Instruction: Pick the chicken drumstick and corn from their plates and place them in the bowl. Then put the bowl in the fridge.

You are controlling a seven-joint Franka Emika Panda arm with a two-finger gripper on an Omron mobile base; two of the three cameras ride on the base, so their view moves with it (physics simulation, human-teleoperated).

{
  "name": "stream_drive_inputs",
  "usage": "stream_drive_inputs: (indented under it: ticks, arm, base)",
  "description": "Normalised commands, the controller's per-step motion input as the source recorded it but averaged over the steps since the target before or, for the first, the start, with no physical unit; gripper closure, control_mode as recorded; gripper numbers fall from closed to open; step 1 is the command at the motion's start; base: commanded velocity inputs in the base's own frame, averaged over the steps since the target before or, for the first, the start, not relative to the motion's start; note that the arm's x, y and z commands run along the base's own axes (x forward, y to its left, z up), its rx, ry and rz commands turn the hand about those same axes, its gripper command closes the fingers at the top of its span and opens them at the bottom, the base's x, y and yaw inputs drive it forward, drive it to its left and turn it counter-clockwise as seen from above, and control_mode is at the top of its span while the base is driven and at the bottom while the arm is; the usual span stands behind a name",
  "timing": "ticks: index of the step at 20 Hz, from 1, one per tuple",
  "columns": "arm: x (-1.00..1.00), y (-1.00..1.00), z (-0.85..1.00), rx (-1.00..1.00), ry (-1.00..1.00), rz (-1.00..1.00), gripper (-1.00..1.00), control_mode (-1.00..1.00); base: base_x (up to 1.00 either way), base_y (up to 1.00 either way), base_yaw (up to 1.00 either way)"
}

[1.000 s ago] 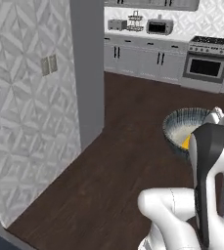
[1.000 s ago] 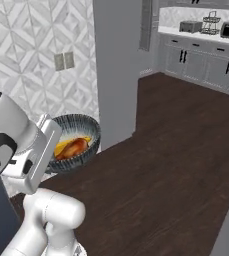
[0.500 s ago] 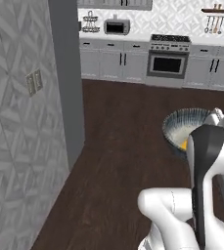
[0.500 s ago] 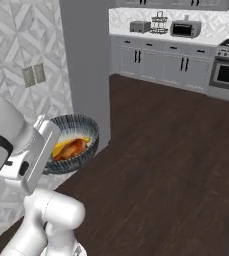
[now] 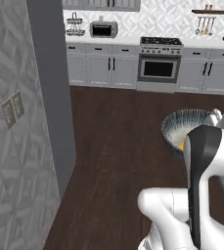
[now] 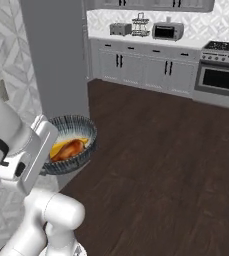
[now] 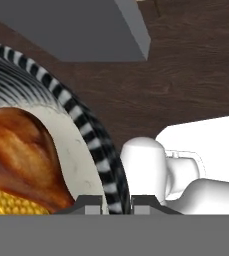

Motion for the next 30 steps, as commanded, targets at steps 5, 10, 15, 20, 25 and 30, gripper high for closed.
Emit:
stream_drive_inputs:
  ticks: [5,10,15,20,25,30]
  arm:
    - [0.0,0.0,0.0,0.0,0.0,0.0,1.0,1.0]
    - [0.0,0.0,0.0,0.0,0.0,0.0,1.0,1.0]
    - [0.0,0.0,0.0,0.0,0.0,0.0,1.0,1.0]
    - [0.0,0.0,0.0,0.0,0.0,0.0,1.0,1.0]
    - [0.0,0.0,0.0,0.0,0.0,0.0,1.0,1.0]
    - [0.0,0.0,0.0,0.0,0.0,0.0,1.0,1.0]
  base:
    - [1.0,0.01,-0.04]
    - [1.0,-0.1,0.16]
    - [1.0,-0.54,0.31]
    - [0.93,-0.87,0.46]
    - [0.48,-0.99,0.45]
    - [0.05,-0.89,0.55]
